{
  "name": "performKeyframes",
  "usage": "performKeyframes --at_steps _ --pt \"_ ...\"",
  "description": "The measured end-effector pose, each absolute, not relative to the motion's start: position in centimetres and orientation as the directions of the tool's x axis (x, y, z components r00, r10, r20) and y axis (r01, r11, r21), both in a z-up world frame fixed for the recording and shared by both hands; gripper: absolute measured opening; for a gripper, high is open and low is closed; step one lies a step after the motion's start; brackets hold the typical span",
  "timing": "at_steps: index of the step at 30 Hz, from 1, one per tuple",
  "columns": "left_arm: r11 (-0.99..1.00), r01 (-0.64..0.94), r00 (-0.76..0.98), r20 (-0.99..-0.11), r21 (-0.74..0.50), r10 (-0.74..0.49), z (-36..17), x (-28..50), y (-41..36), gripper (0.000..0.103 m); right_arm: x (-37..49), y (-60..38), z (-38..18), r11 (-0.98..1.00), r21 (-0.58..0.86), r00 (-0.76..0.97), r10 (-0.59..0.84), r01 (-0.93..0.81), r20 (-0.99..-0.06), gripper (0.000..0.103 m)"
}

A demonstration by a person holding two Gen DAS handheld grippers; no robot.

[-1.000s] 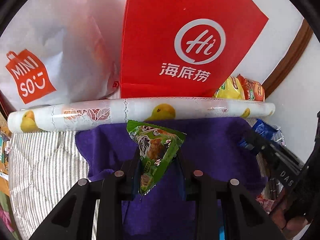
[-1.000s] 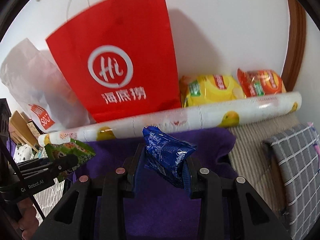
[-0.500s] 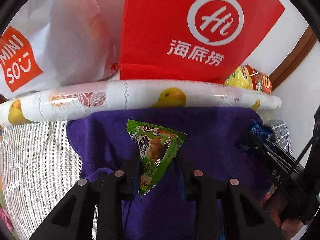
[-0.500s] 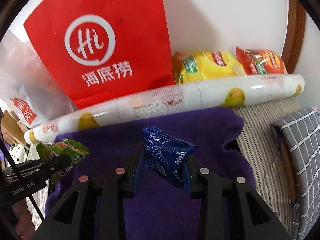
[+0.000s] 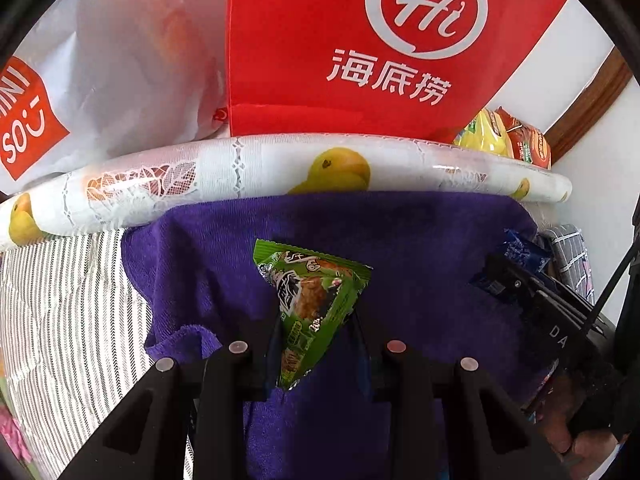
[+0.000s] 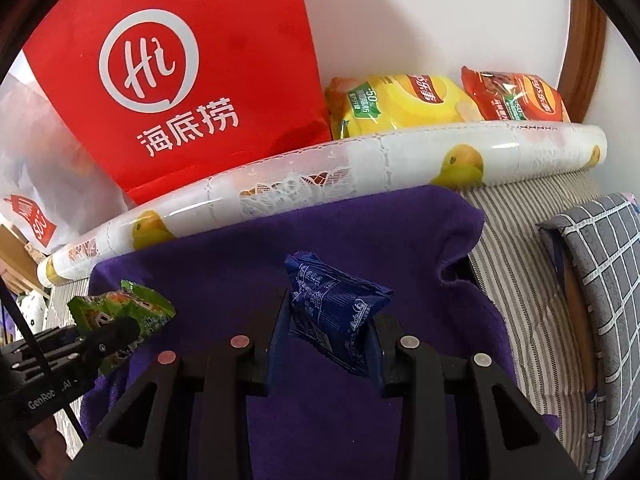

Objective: Organize snacks
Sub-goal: 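Carry both held packets over the purple towel with both tools, then open the right tool to drop the blue packet while the left tool drops the green packet on the towel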

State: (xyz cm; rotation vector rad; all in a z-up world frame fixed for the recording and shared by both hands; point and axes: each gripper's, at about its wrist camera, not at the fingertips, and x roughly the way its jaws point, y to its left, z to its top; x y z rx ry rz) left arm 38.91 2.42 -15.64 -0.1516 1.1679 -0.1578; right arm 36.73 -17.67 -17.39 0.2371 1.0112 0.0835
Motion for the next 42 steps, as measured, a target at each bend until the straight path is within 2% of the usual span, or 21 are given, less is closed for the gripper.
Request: performKeyframes --at_steps 22,24,26,28,30,32,35,42 --pt "0.978 0.039 0.353 -0.912 -0.207 -0.207 -16.6 39.0 1.8 0.029 37.5 -18.2 -18.4 0.965 0.255 0.486 0.194 0.063 -0.852 0.036" --pt "0.977 0.039 0.352 -0.912 -0.209 -0.210 -16.6 39.0 2.0 0.029 37.3 -18.0 -18.2 0.966 0.252 0.488 0.193 0.058 -0.852 0.040" --pt "0.976 0.041 0.351 -0.912 -0.212 -0.213 -16.5 38.9 2.1 0.029 37.1 -17.6 -17.9 0.969 0.242 0.495 0.186 0.052 -0.849 0.052" --pt "0.974 0.044 0.355 -0.908 -0.221 -0.223 -16.1 38.8 2.4 0.029 36.8 -17.5 -17.4 0.973 0.226 0.511 0.171 0.047 -0.842 0.056" --pt "0.973 0.045 0.359 -0.905 -0.225 -0.226 -15.8 38.8 2.5 0.038 36.6 -17.5 -16.8 0.975 0.217 0.523 0.163 0.044 -0.837 0.058" --pt "0.975 0.045 0.377 -0.900 -0.218 -0.219 -15.3 38.6 2.7 0.062 36.4 -17.3 -16.2 0.974 0.223 0.532 0.167 0.043 -0.830 0.064" --pt "0.978 0.055 0.404 -0.891 -0.202 -0.207 -14.4 38.2 2.9 0.064 36.1 -17.2 -15.1 0.971 0.235 0.550 0.174 0.043 -0.817 0.071" --pt "0.976 0.064 0.421 -0.881 -0.210 -0.217 -12.8 37.4 3.0 0.064 34.1 -16.1 -12.5 0.980 0.197 0.578 0.146 0.026 -0.803 0.074"
